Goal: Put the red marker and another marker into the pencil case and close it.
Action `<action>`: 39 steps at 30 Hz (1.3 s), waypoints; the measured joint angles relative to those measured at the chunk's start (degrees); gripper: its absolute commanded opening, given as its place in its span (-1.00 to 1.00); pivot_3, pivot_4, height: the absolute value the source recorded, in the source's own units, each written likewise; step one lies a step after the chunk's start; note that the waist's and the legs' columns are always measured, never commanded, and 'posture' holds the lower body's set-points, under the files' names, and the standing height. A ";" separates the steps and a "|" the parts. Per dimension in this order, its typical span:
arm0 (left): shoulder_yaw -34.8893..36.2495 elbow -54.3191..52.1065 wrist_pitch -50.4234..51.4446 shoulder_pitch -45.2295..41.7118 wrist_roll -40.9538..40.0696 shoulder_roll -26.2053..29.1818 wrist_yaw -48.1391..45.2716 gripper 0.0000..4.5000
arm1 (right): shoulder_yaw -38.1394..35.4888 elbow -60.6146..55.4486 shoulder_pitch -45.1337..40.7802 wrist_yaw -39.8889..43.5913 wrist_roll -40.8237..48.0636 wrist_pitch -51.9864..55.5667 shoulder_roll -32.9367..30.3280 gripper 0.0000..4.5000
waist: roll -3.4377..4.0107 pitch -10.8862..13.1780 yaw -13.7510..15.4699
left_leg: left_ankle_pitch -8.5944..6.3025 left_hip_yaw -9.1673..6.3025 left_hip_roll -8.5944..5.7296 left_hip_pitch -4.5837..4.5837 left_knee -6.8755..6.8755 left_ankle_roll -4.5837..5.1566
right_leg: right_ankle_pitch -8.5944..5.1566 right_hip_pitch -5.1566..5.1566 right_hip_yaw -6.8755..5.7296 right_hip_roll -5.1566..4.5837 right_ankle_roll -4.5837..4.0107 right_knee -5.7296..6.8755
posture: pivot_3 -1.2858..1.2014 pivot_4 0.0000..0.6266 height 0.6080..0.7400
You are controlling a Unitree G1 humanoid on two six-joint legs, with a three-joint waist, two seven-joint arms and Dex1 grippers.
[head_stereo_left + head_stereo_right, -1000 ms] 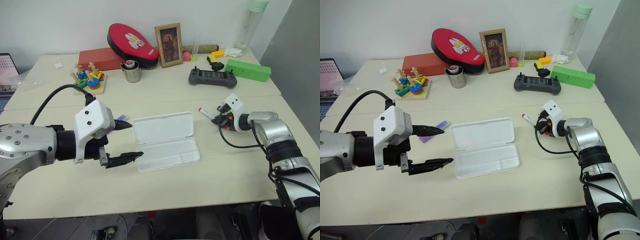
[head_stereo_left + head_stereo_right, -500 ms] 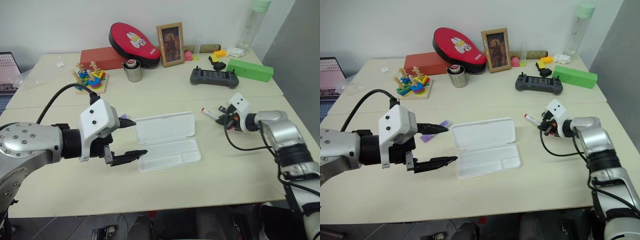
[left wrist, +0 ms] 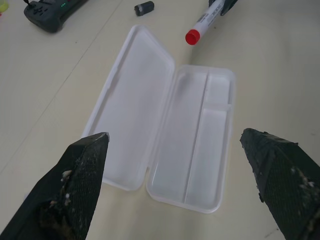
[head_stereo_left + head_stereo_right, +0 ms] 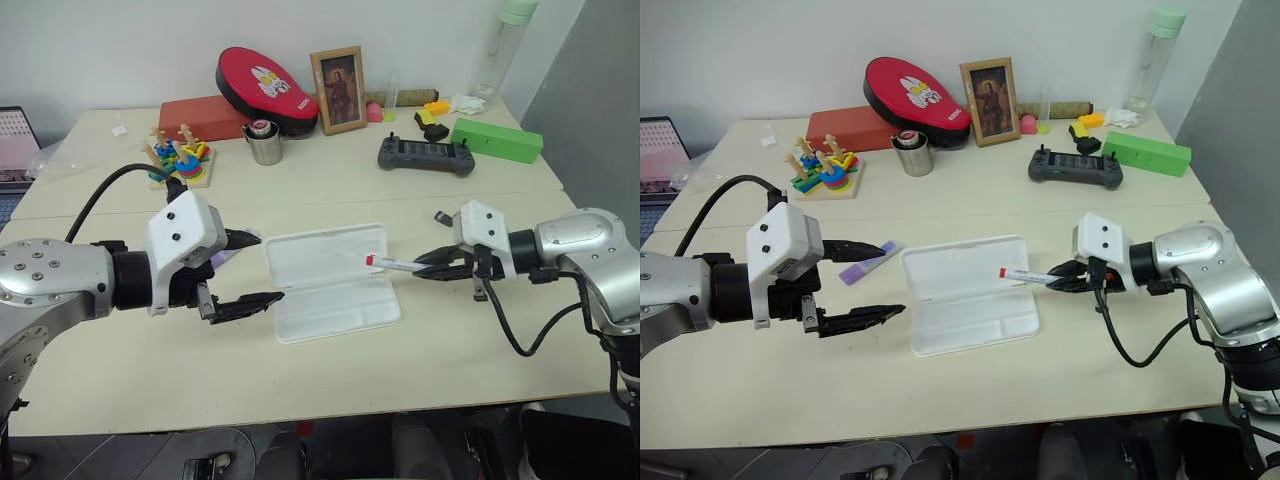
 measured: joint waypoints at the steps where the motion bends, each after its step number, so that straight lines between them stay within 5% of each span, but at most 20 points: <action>1: 0.00 0.03 -0.09 0.00 0.07 0.00 -0.01 1.00 | 0.60 -0.44 -0.26 -0.28 0.03 0.07 1.06 -0.89 | 0.00 0.00 -0.01 | 0.00 -0.02 0.00 0.00 -0.01 0.00 | 0.00 0.00 -0.01 0.00 0.00 0.00 | 0.03 -0.52 1.00; 11: -0.02 0.05 -0.94 0.98 0.51 0.01 -0.67 1.00 | 12.94 4.25 -2.14 -5.25 -6.84 -4.98 12.88 -0.89 | -0.05 -0.01 0.11 | 0.01 -0.01 0.01 -0.05 -0.03 -0.01 | 0.00 -0.02 -0.03 0.00 -0.02 -0.07 | 0.03 -0.52 1.00; 25: 0.02 -0.25 -0.94 2.07 0.54 0.00 0.26 1.00 | 15.58 16.36 -4.35 -6.22 -13.64 -13.17 17.76 -0.89 | -0.06 -0.02 -0.04 | 0.01 -0.03 0.01 -0.01 -0.03 -0.02 | 0.00 -0.02 -0.03 0.00 -0.02 -0.03 | 0.03 -0.52 1.00; 26: 0.02 -0.25 -0.94 2.10 0.54 0.00 0.30 1.00 | 15.58 16.89 -4.49 -6.18 -13.73 -13.67 18.05 -0.57 | -0.05 -0.02 -0.04 | 0.01 -0.03 0.01 -0.01 -0.03 -0.02 | 0.00 -0.02 -0.03 0.00 -0.02 -0.04 | 0.03 -0.52 1.00; 39: 0.61 -1.11 0.03 2.03 -0.98 -0.27 1.54 1.00 | 13.08 16.61 -6.51 -4.32 -11.98 -11.97 18.58 0.74 | -0.05 -0.01 -0.03 | 0.01 -0.04 0.01 -0.02 -0.03 -0.02 | 0.00 -0.02 -0.04 0.00 -0.02 -0.04 | 0.03 -0.52 1.00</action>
